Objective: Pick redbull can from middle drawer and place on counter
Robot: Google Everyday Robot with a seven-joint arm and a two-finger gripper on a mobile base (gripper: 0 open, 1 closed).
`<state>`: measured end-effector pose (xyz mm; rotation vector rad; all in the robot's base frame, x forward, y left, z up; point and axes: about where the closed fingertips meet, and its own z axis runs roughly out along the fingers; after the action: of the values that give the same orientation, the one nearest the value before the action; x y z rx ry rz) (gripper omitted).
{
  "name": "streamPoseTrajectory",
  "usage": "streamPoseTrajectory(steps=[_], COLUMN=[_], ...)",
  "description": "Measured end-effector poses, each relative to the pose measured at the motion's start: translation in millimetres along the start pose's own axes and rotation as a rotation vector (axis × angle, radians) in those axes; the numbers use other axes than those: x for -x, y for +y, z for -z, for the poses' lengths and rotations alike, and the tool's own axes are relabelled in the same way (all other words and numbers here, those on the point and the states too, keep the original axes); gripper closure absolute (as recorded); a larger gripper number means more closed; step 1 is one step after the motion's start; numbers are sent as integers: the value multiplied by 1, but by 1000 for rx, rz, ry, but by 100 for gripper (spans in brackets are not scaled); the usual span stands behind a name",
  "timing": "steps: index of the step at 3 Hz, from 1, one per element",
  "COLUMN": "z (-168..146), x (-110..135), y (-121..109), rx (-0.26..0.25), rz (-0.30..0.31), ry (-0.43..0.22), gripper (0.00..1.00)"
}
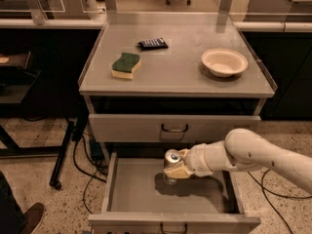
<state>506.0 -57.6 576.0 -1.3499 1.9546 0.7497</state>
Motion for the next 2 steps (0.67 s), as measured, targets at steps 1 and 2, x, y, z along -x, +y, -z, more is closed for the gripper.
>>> streamPoseTrajectory(steps=[1,2], z=[13,13], x=[11,11], y=[-1,-1], rx=[-24,-24], rz=[22,21], ry=[5,5], gripper=[100,100])
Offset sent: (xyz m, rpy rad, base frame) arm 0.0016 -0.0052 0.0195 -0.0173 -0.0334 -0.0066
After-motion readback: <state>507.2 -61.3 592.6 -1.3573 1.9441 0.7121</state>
